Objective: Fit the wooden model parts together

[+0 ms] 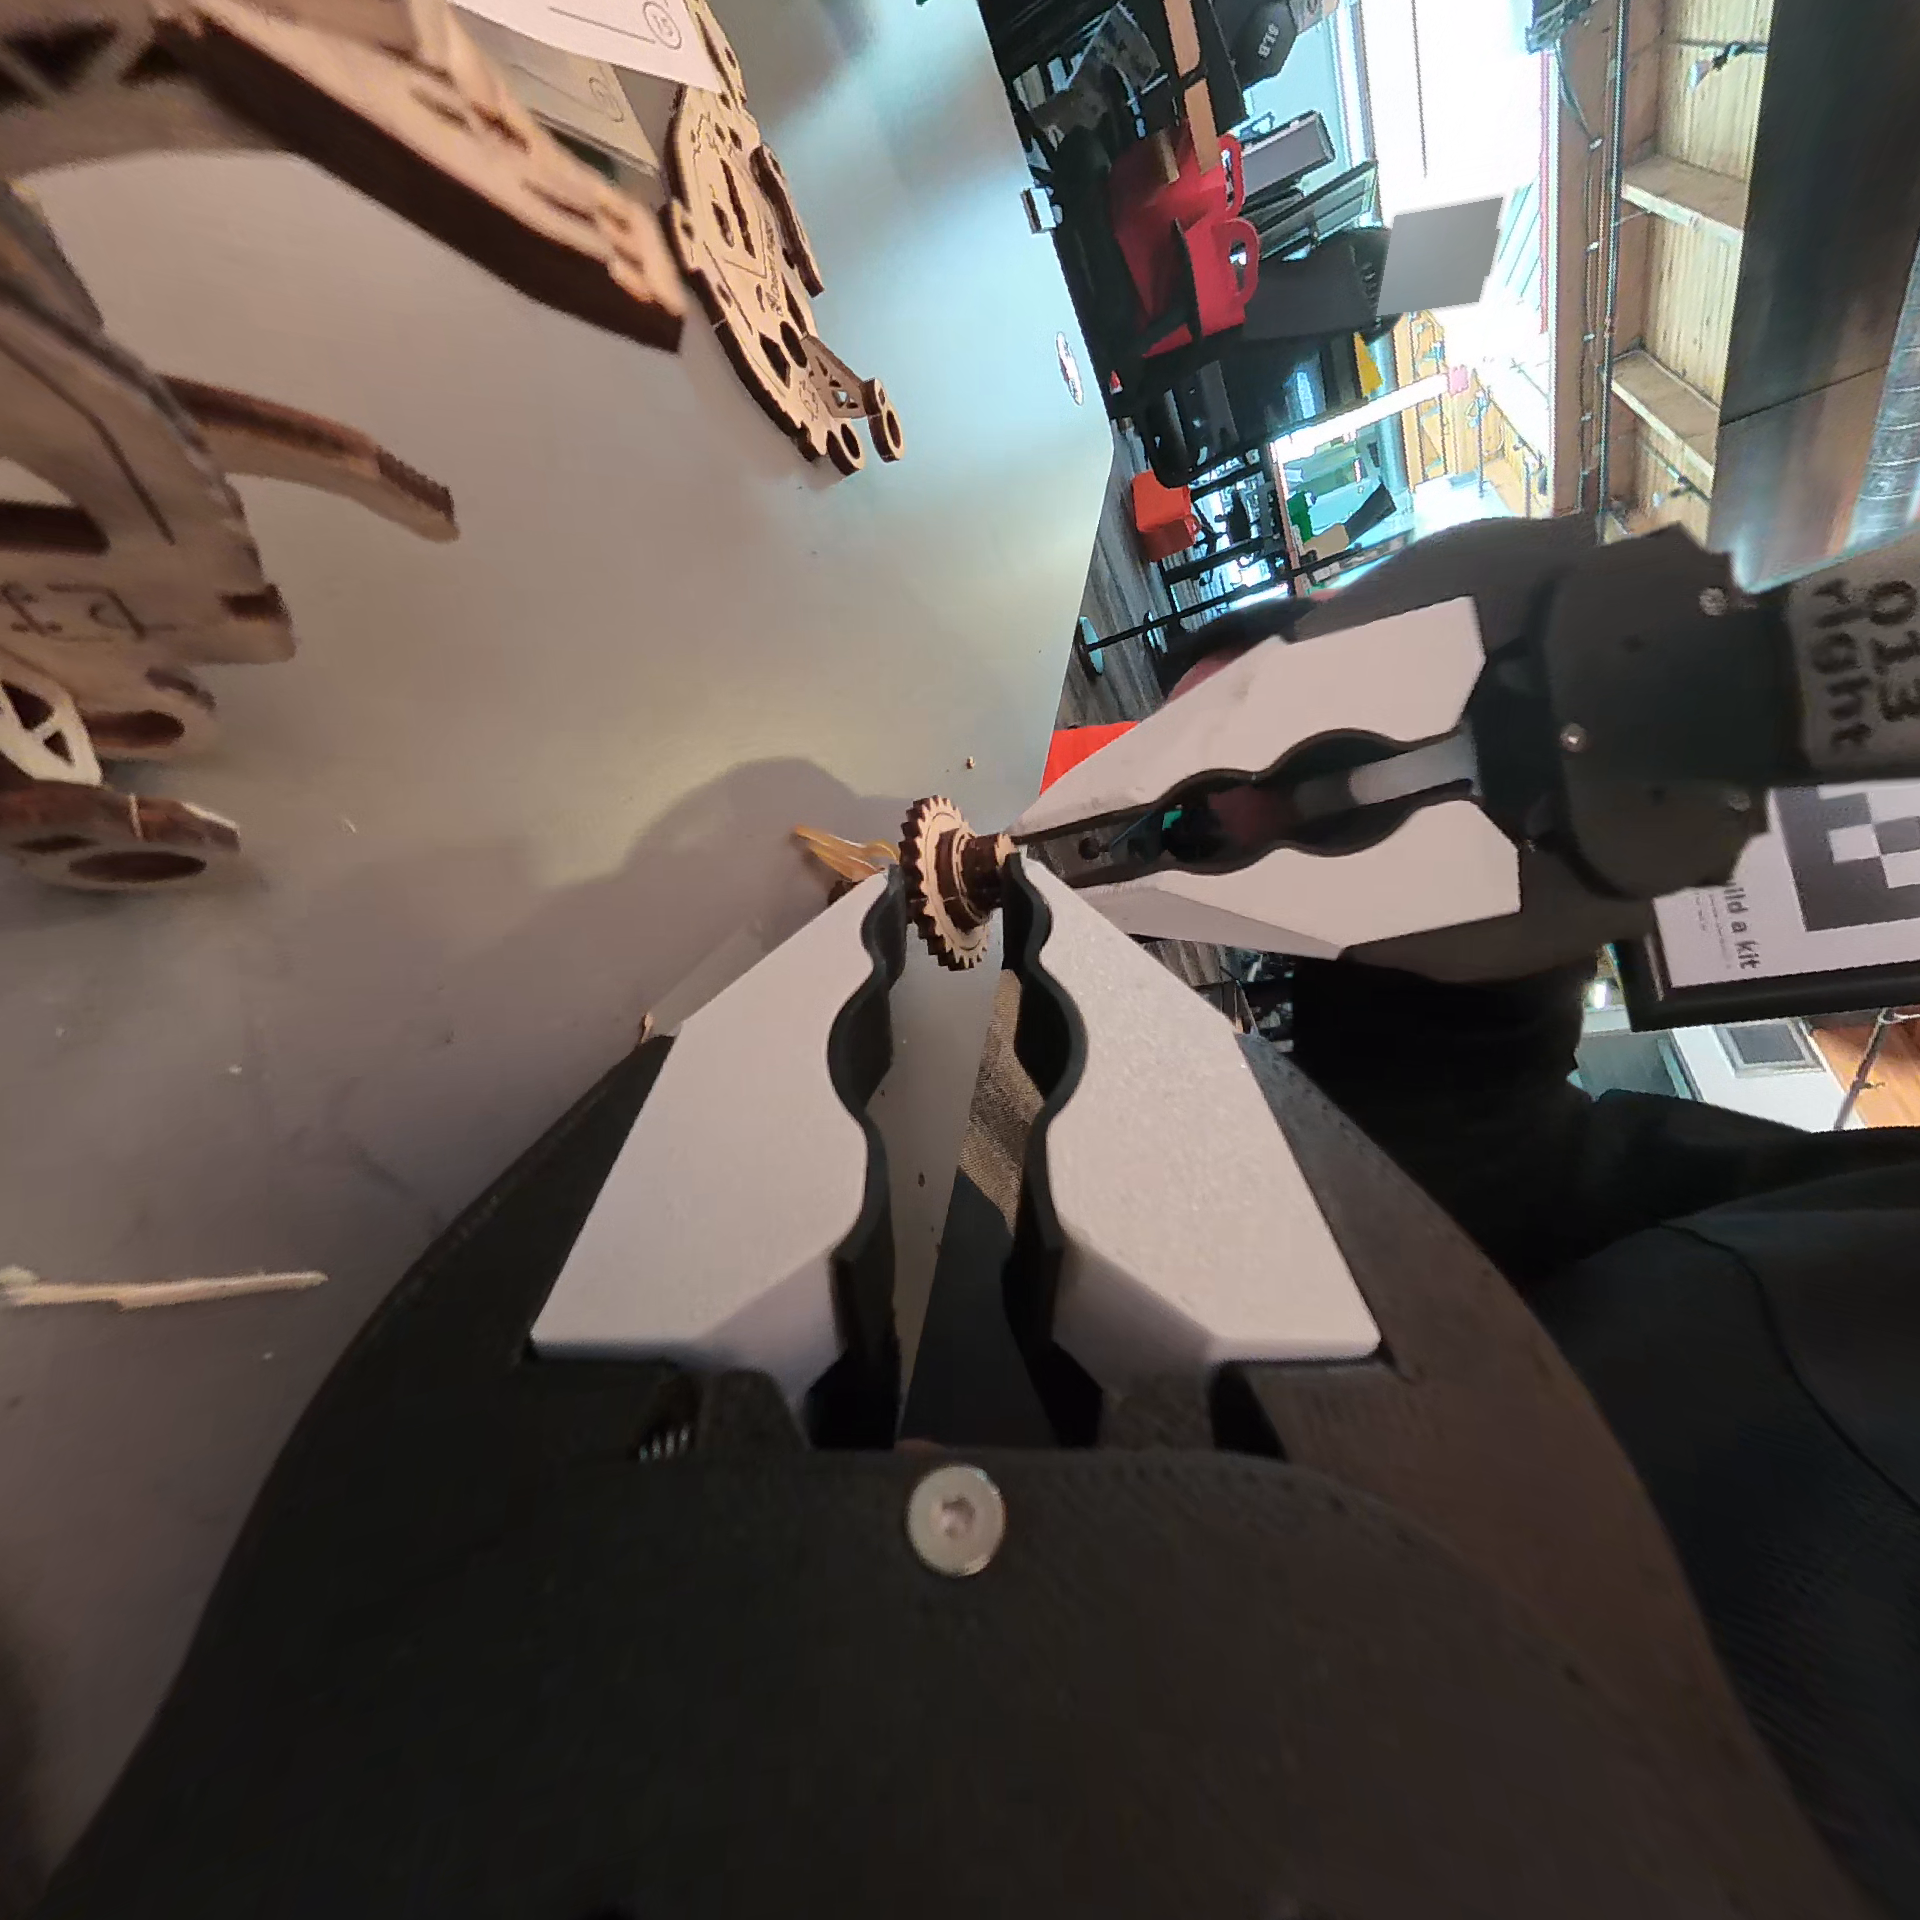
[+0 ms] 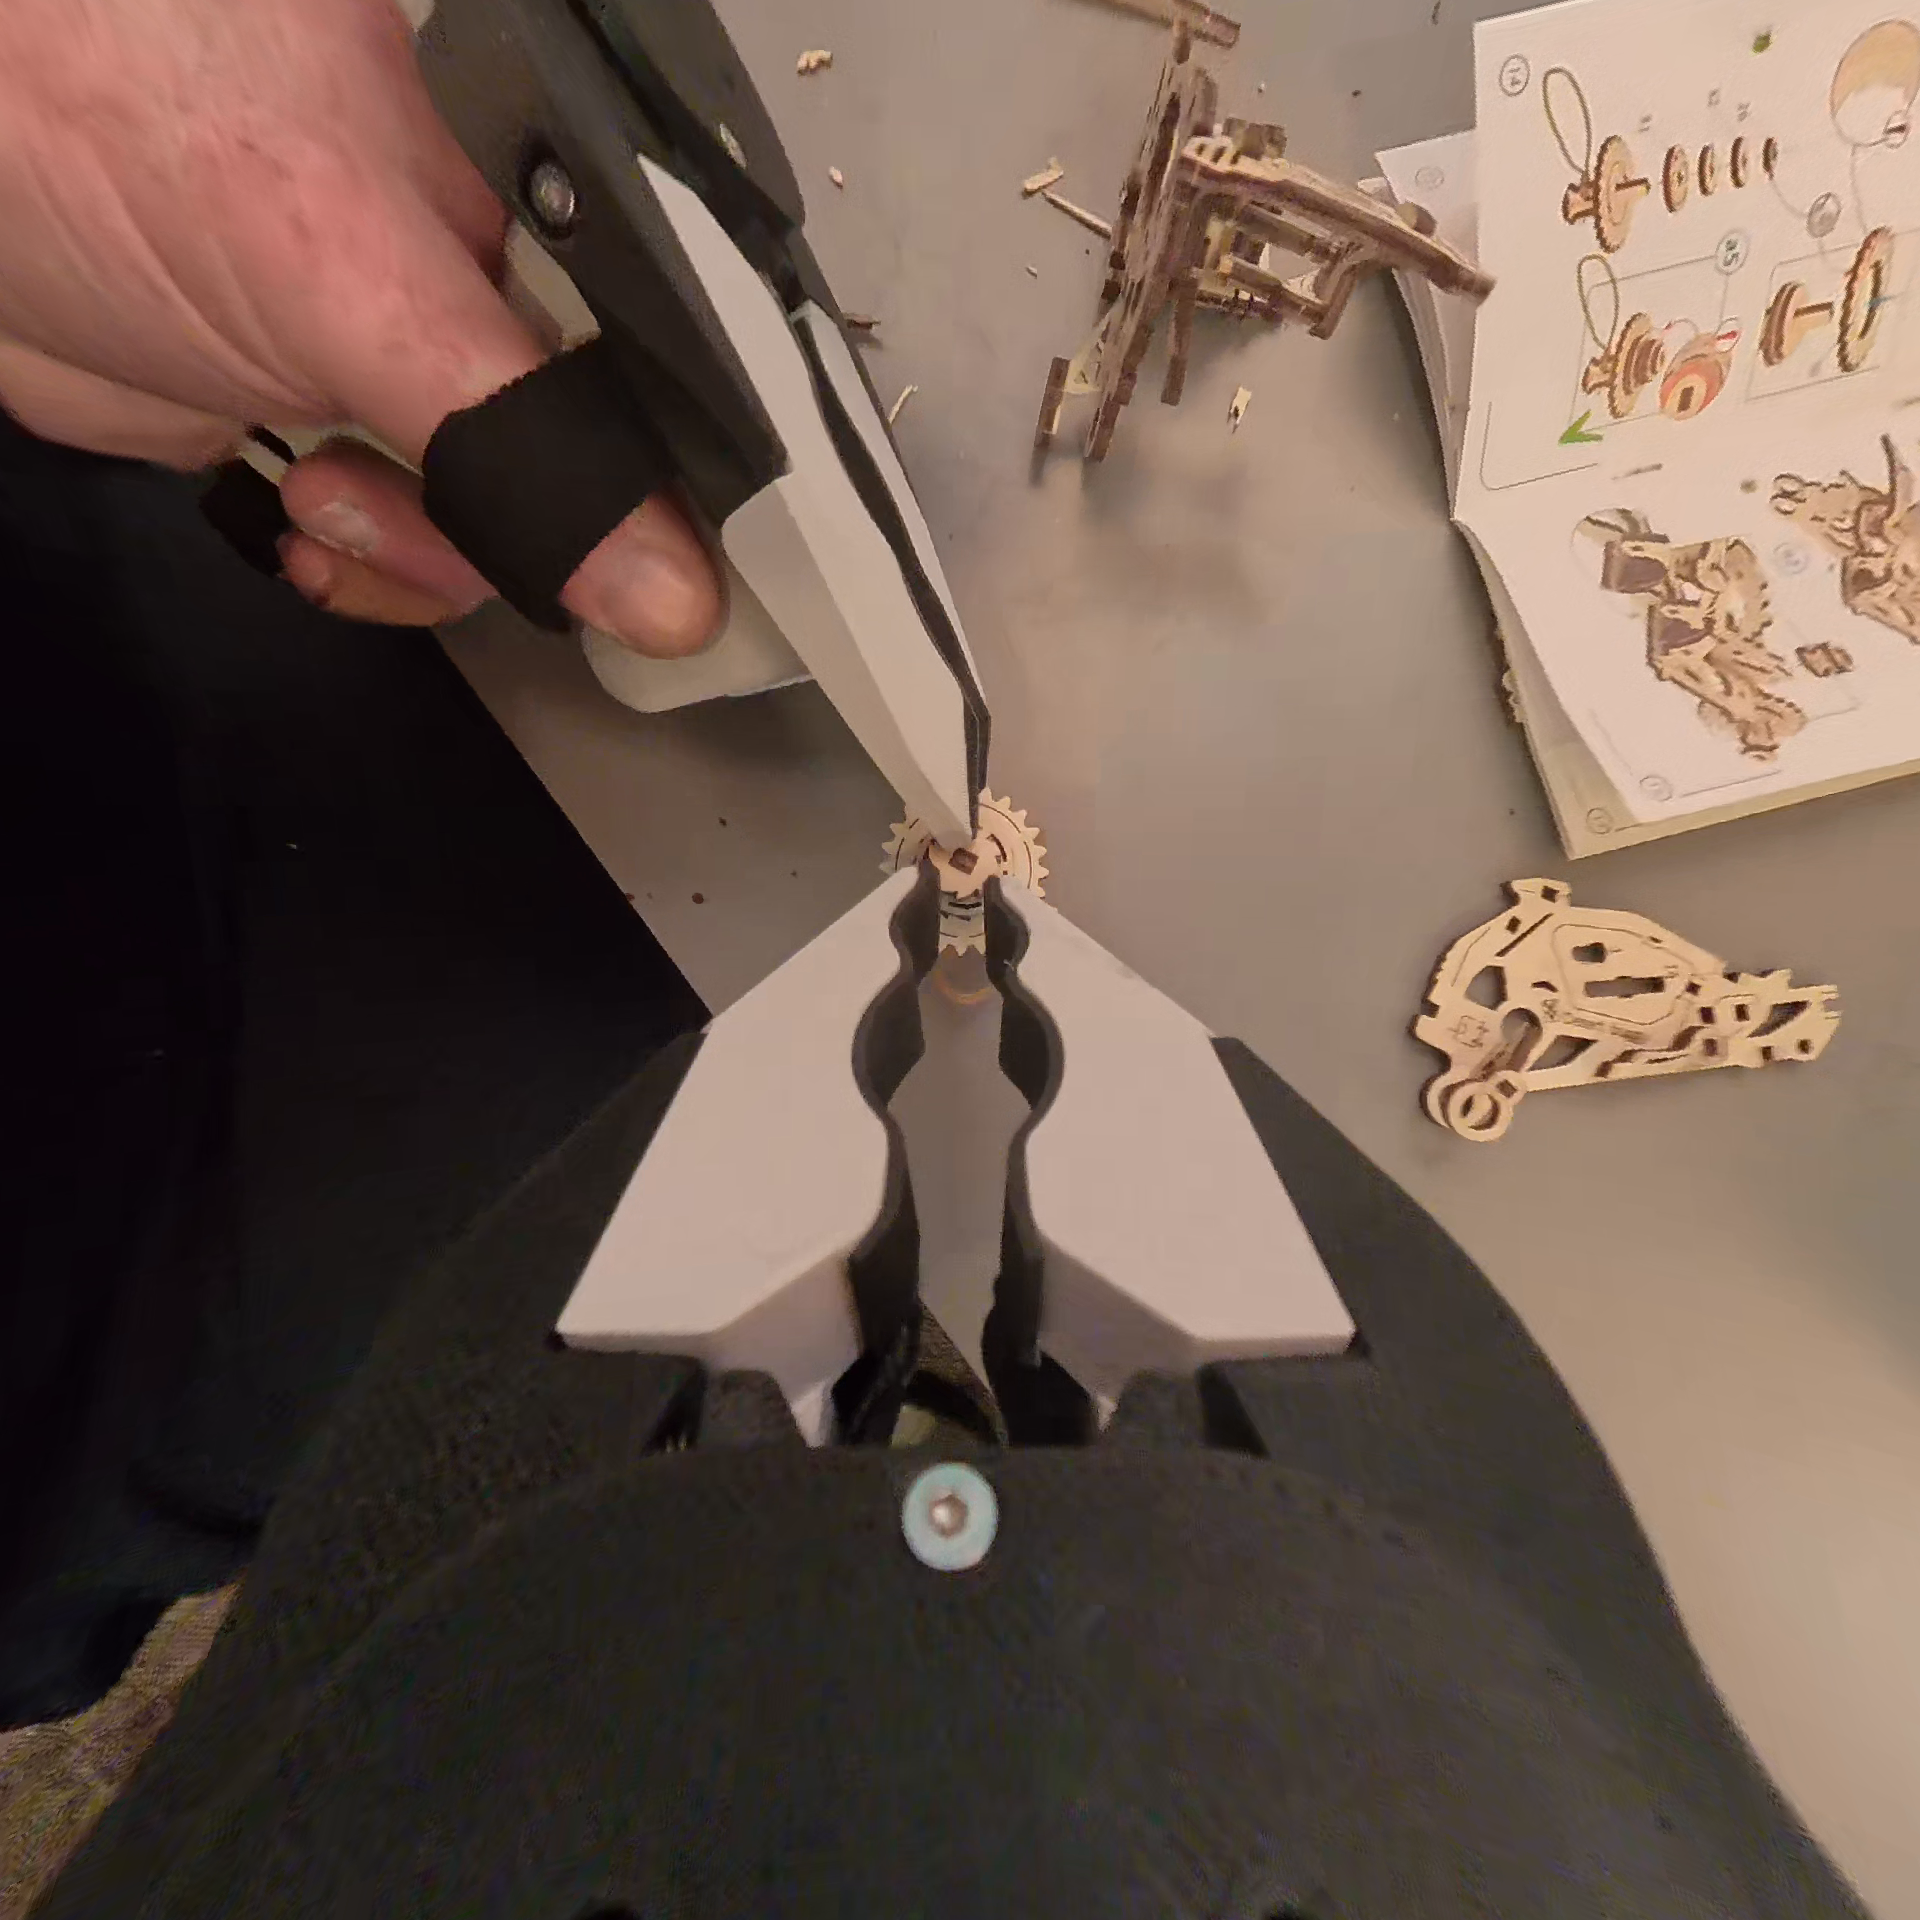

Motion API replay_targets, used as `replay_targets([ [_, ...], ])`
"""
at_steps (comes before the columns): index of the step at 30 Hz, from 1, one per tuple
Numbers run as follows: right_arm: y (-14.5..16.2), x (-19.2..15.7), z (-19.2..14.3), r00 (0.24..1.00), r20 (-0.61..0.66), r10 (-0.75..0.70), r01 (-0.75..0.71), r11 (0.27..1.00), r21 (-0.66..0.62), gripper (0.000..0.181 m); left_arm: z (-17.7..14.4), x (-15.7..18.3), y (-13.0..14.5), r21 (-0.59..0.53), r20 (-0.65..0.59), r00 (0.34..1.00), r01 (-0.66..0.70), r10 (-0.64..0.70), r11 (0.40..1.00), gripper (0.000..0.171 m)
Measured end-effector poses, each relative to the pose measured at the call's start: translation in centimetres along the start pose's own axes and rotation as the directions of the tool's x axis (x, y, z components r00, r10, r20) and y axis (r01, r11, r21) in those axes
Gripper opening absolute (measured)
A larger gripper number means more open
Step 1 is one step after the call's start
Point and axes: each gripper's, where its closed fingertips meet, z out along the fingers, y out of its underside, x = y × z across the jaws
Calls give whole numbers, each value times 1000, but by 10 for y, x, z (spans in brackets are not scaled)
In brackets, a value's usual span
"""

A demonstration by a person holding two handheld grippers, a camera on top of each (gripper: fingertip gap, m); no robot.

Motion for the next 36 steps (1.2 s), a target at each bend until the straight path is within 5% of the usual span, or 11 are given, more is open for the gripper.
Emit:
replay_targets([
  [13, 1, 2, -2, 978, -59, -201, 200, 980, -22, 5, 3, 1, -1, -6, 0, 1000, -11, 11, 1000, 16],
  [36, 3, 4, -1, 993, 37, -113, 117, 979, -165, 5, 4, 0, -1, -3, 1, 1000, -13, 13, 1000, 17],
])
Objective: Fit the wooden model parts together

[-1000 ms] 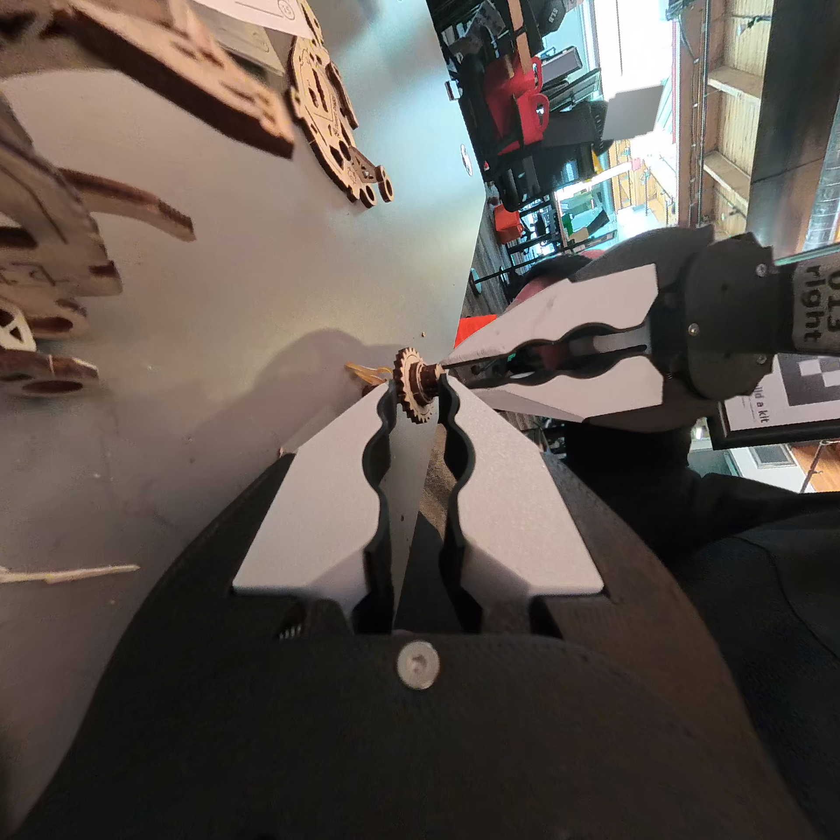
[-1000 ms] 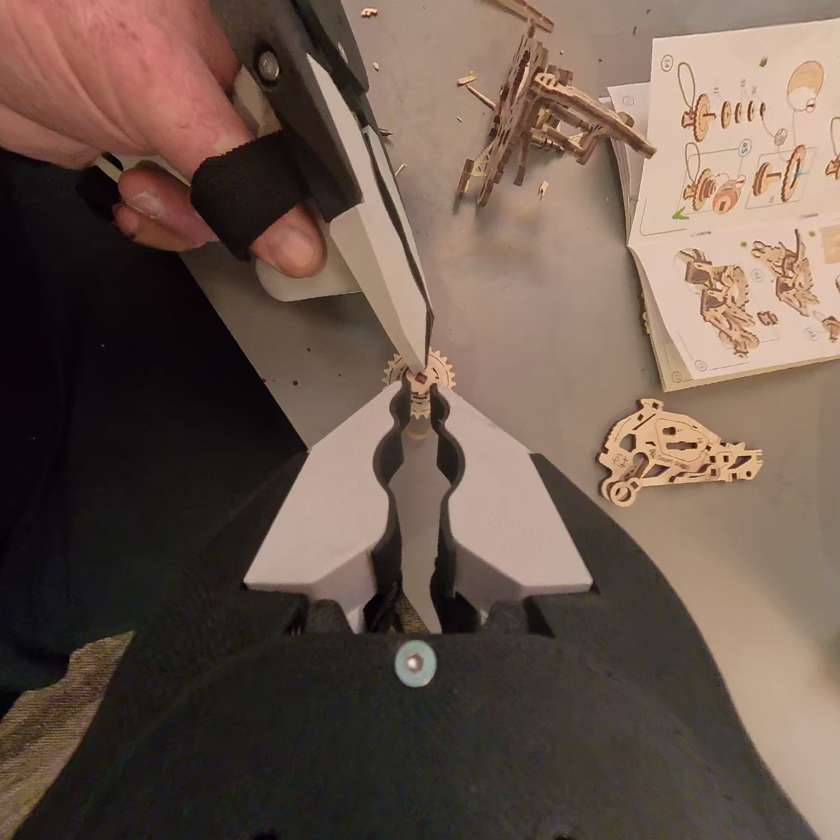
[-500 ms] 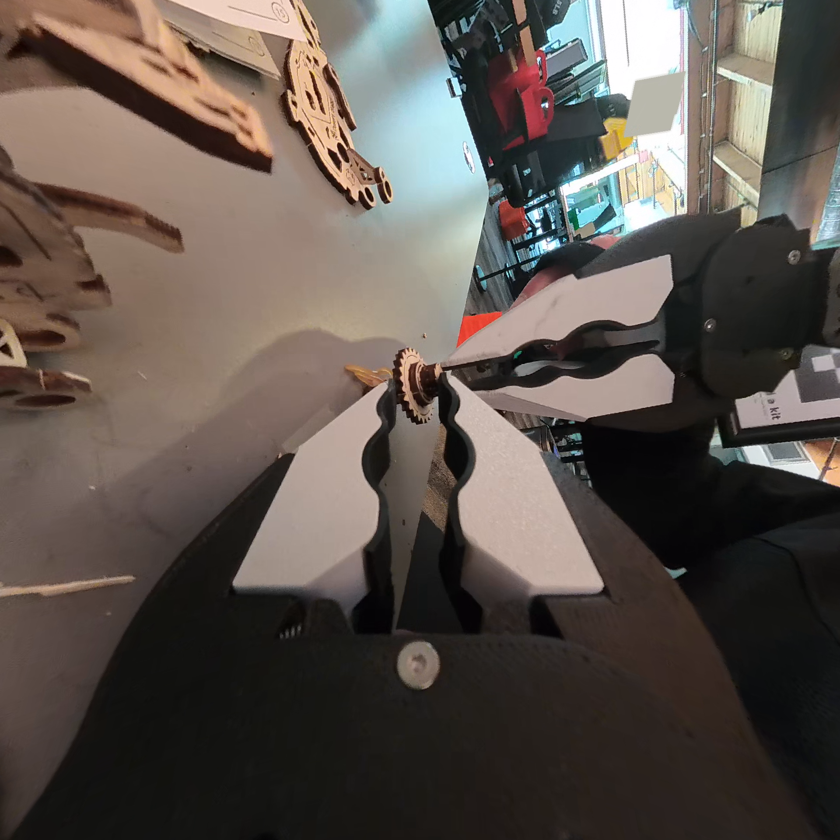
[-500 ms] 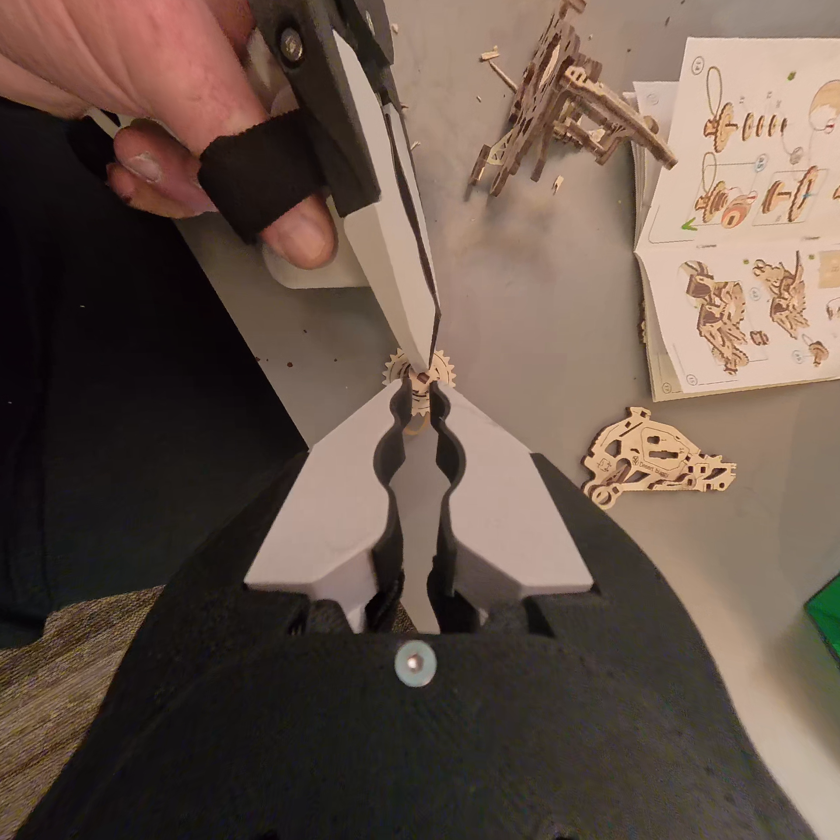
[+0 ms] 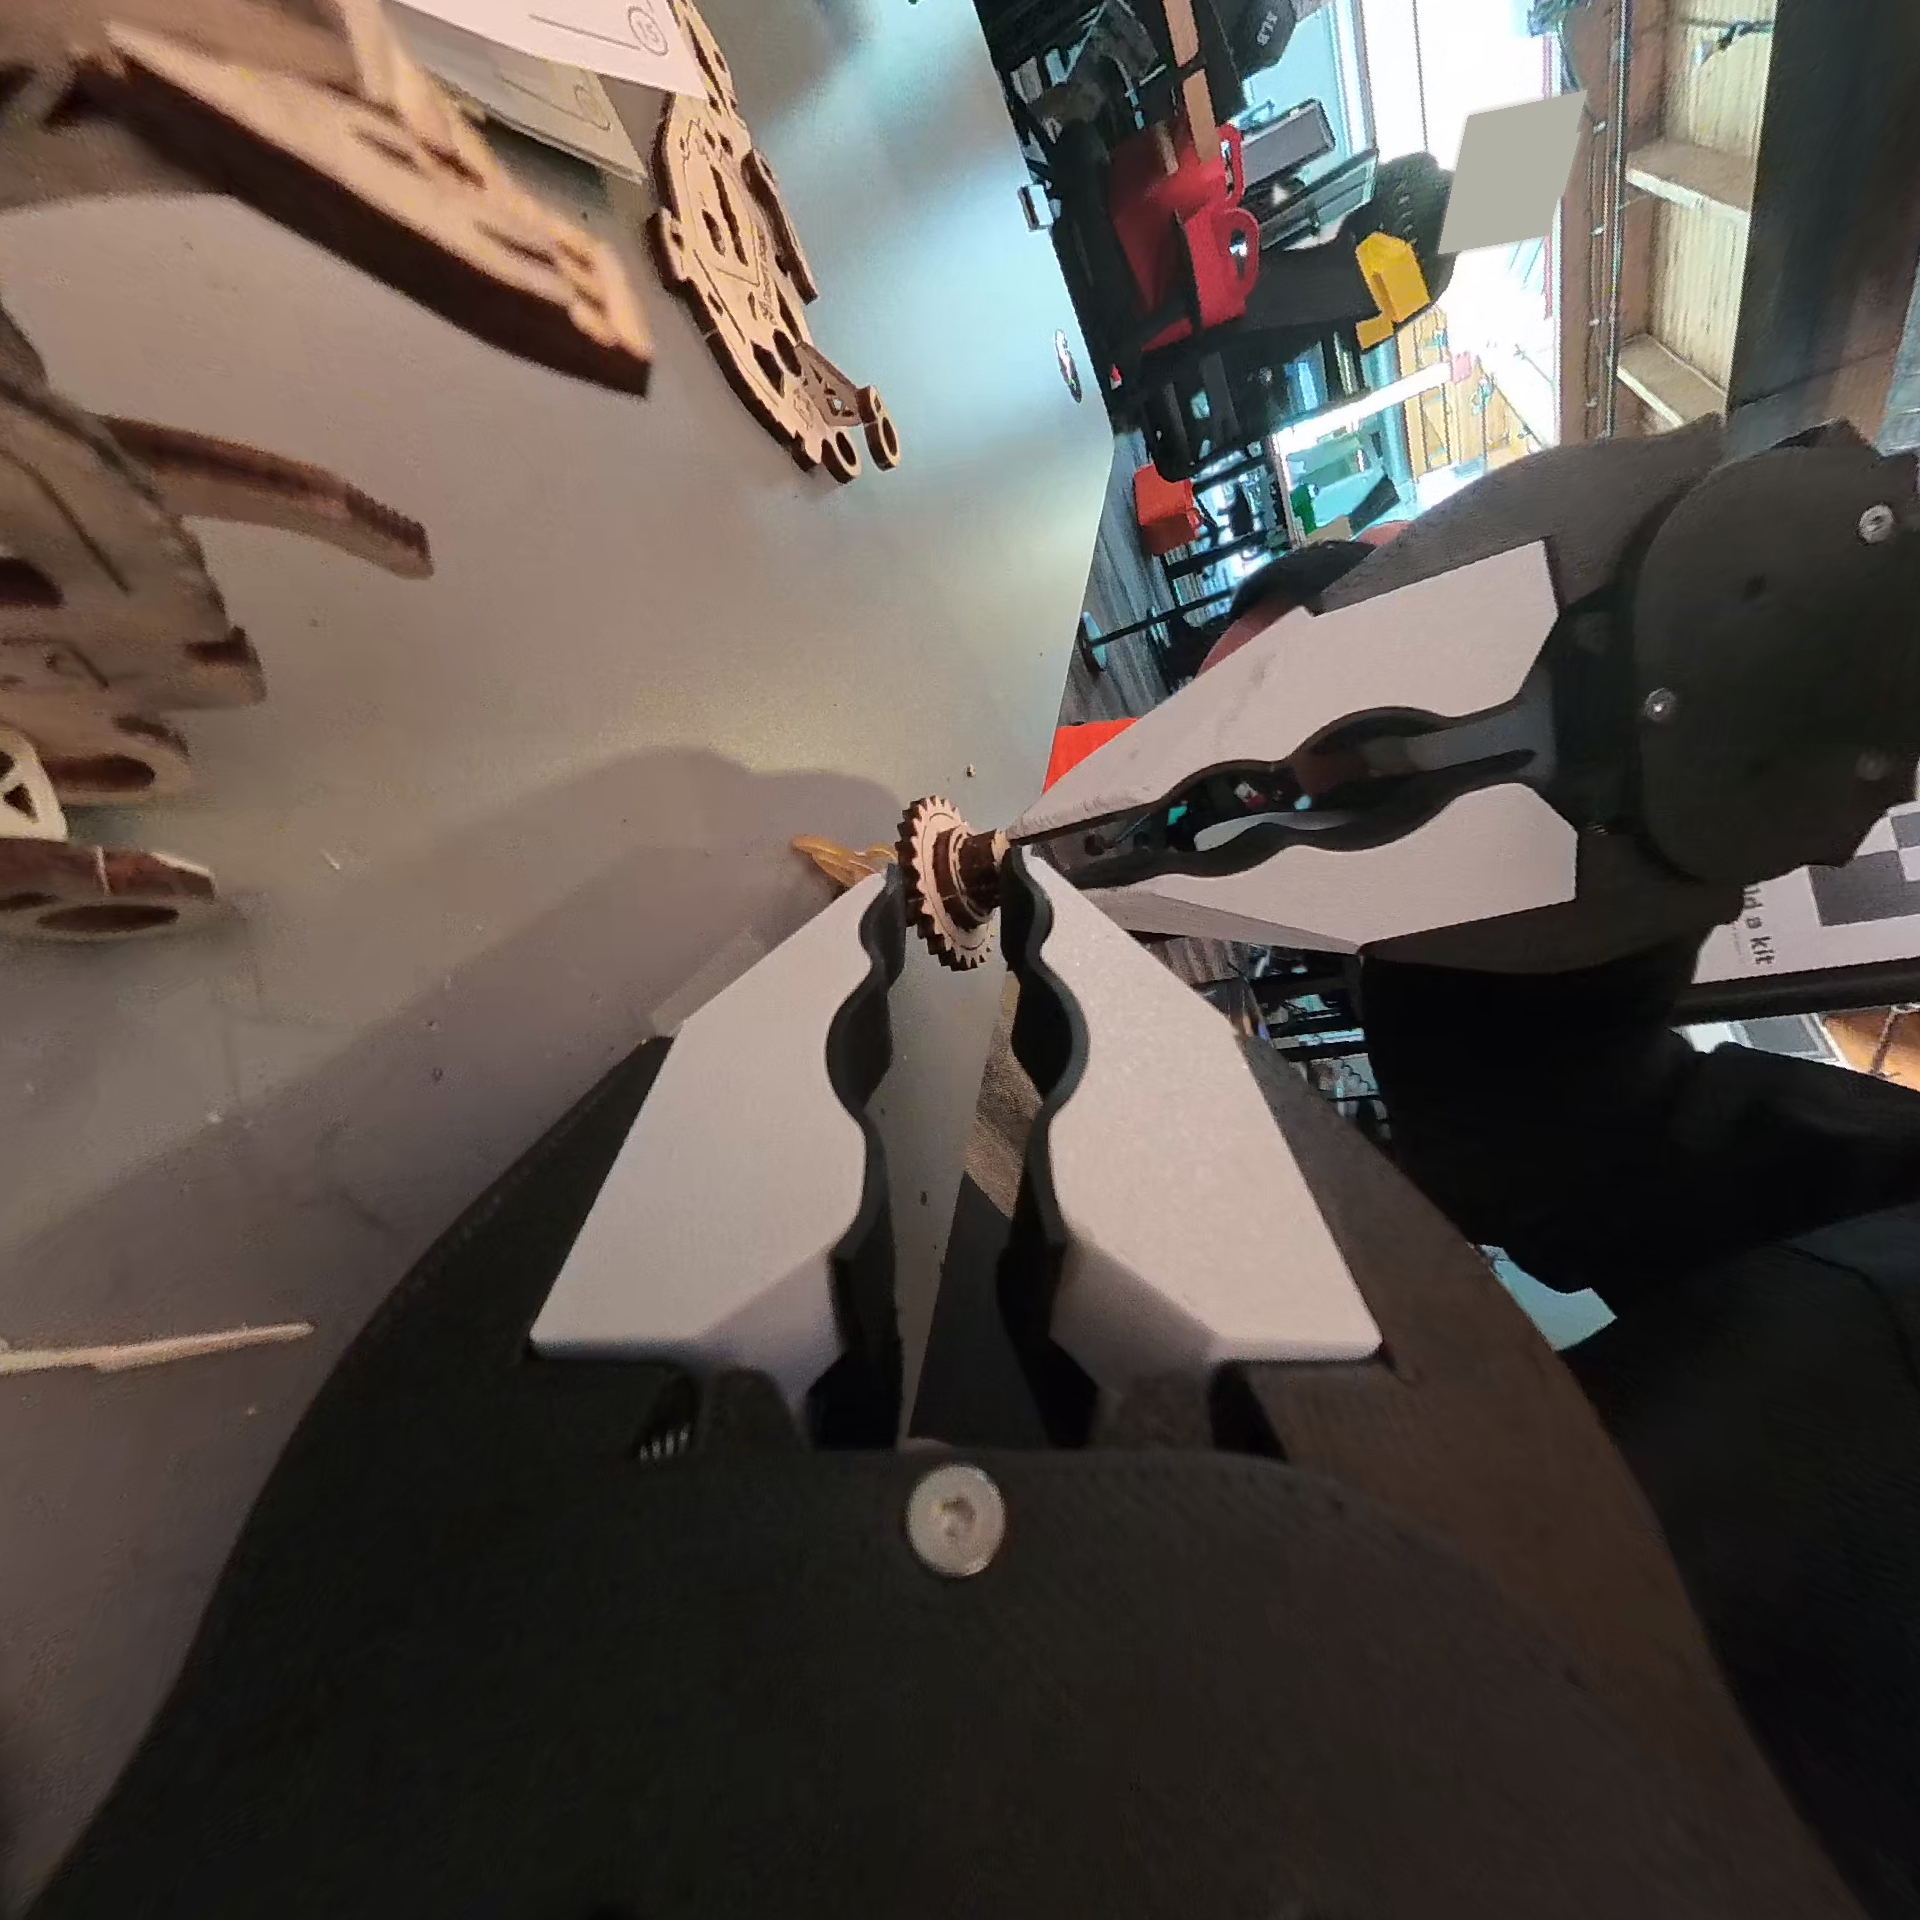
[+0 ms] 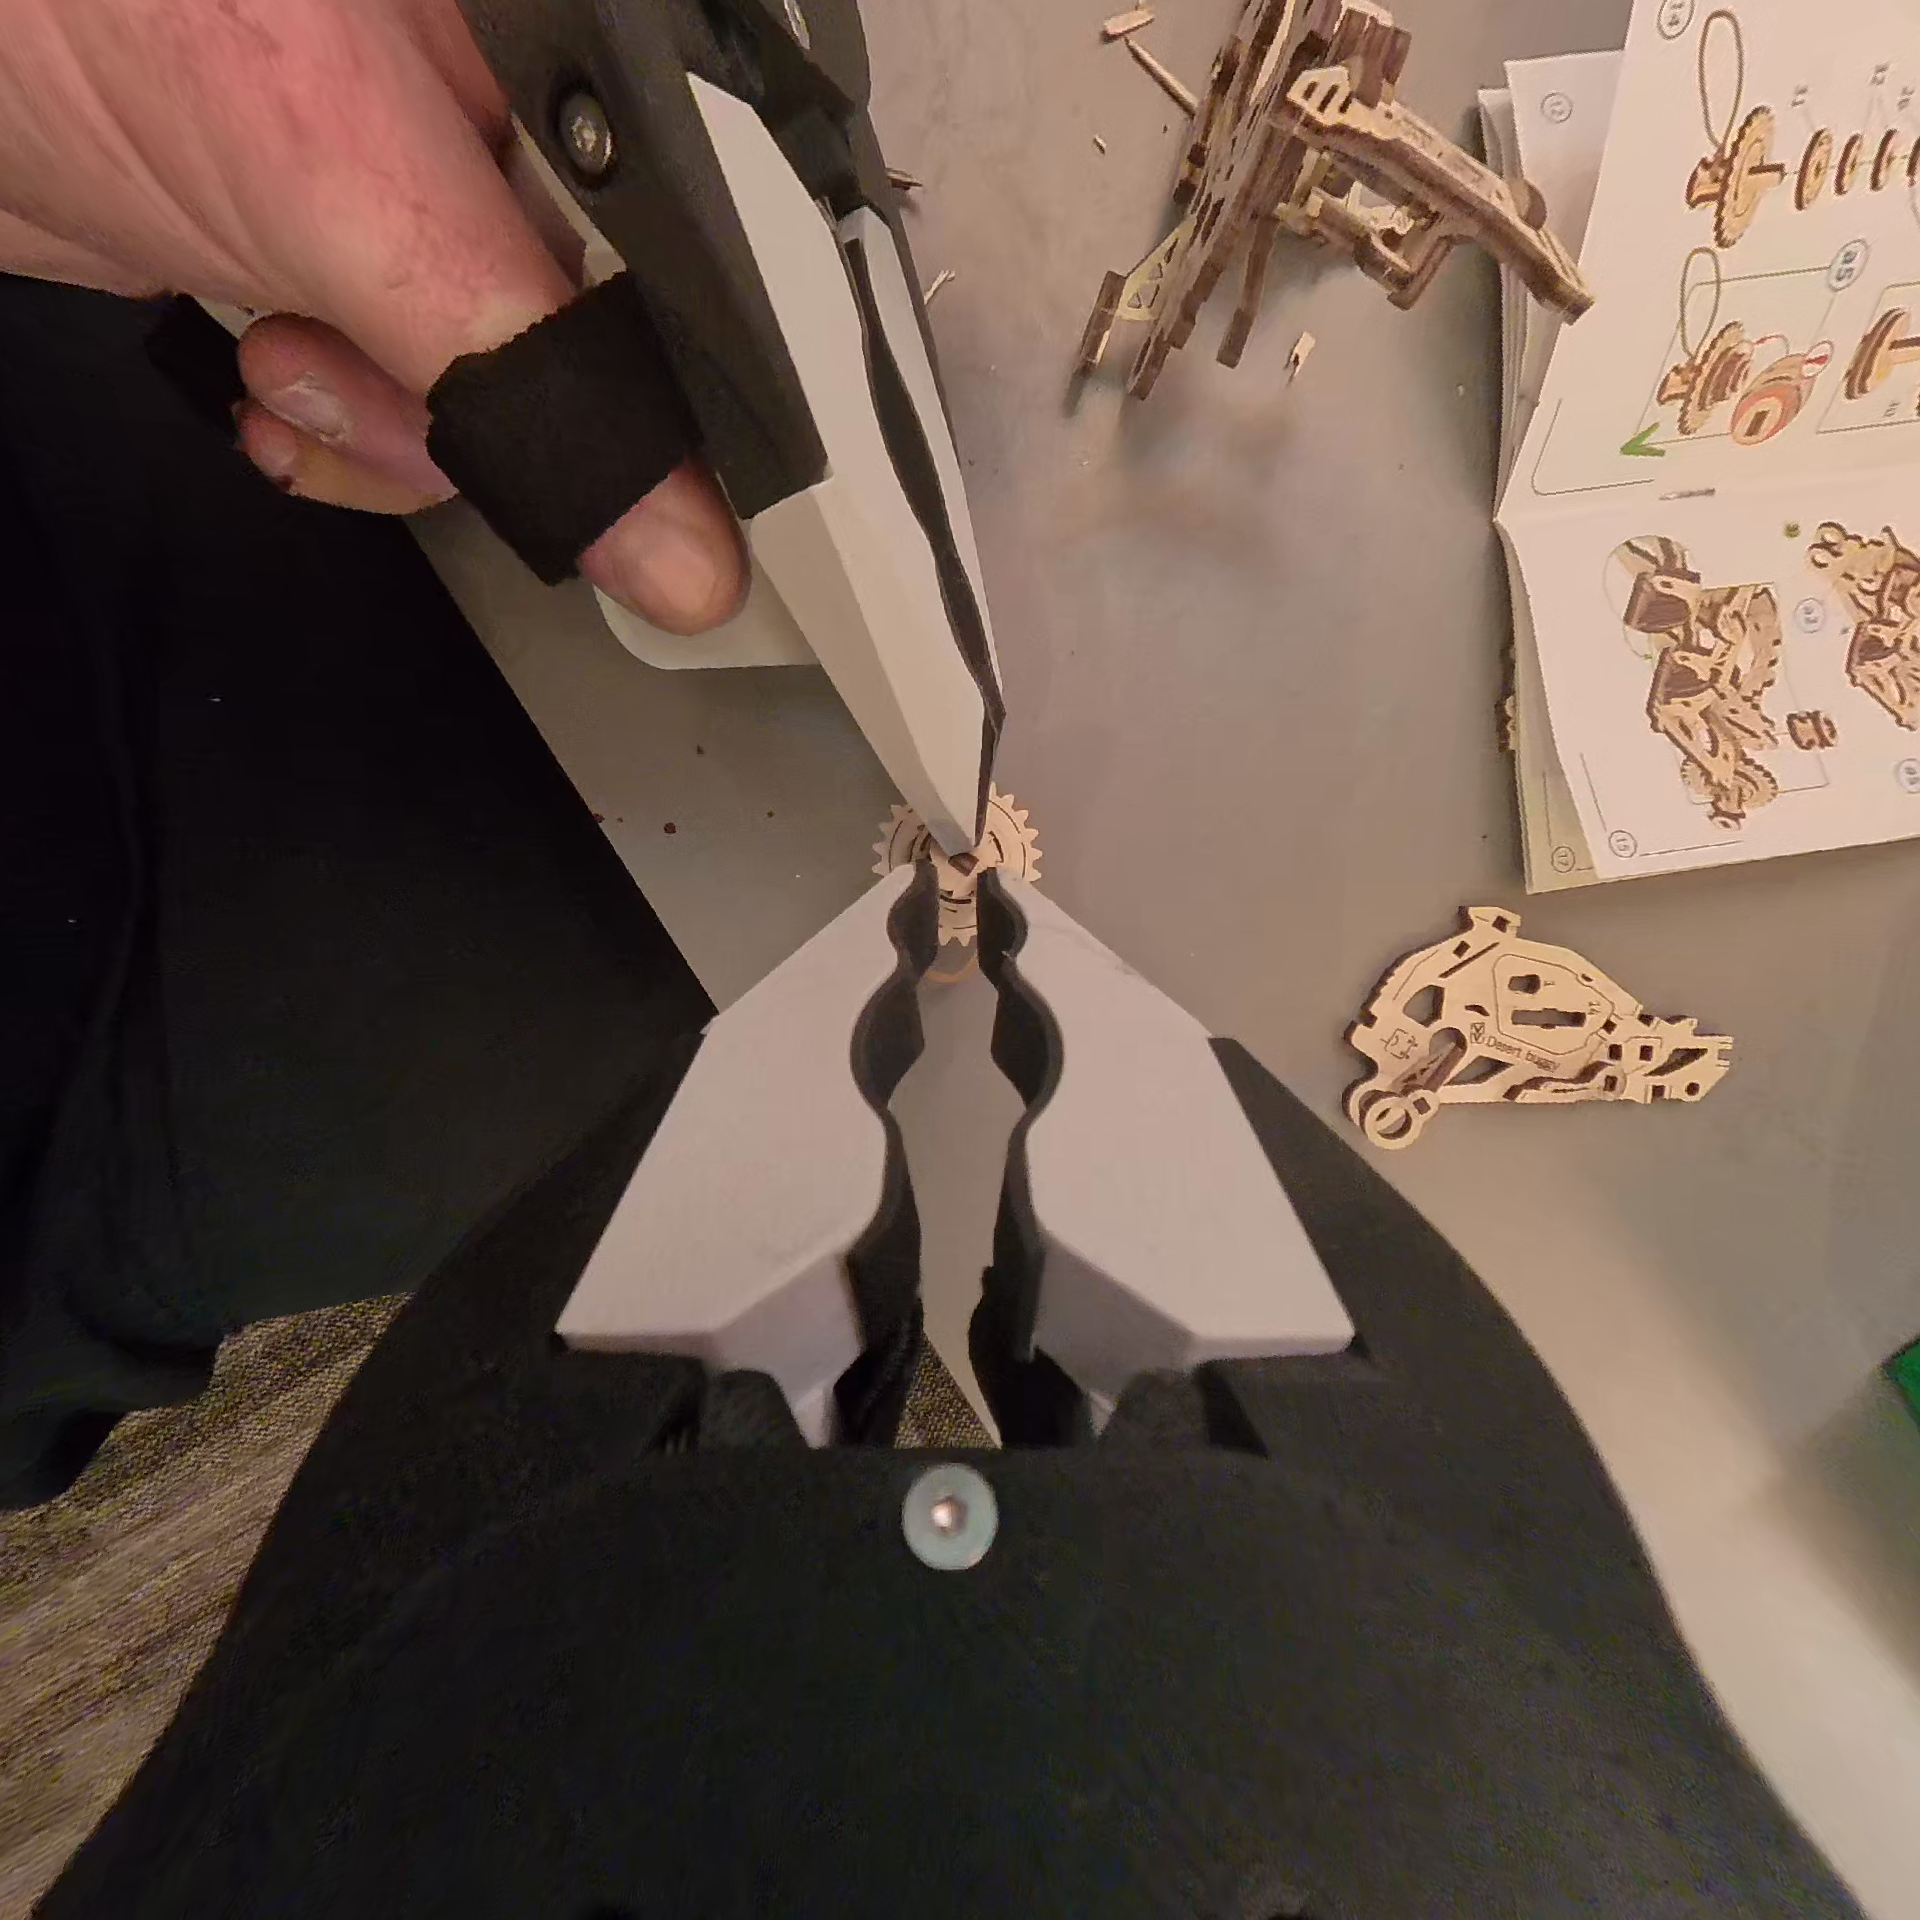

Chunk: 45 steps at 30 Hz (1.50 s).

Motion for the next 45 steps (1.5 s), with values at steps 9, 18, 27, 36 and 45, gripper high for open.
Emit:
replay_targets([
  [9, 0, 1, 0, 1000, 10, -5, 5, 999, -37, 5, 0, -1, -2, 6, -21, 999, 32, -31, 999, 17],
  [18, 0, 0, 0, 1000, 22, 7, -6, 1000, -21, 5, -2, 0, -1, -18, -48, 997, 57, -57, 998, 16],
  [27, 1, 0, 0, 1000, 27, -15, 17, 997, -69, 5, -1, 0, 1, -27, -49, 998, 44, -45, 999, 17],
  [36, 1, 0, 0, 1000, 25, -16, 18, 995, -99, 5, 0, 0, 0, -19, -40, 999, 30, -31, 999, 17],
  [45, 1, 1, 1, 999, 34, 0, 5, 993, -122, 5, 1, -1, -1, -1, -23, 1000, 8, -8, 1000, 17],
])
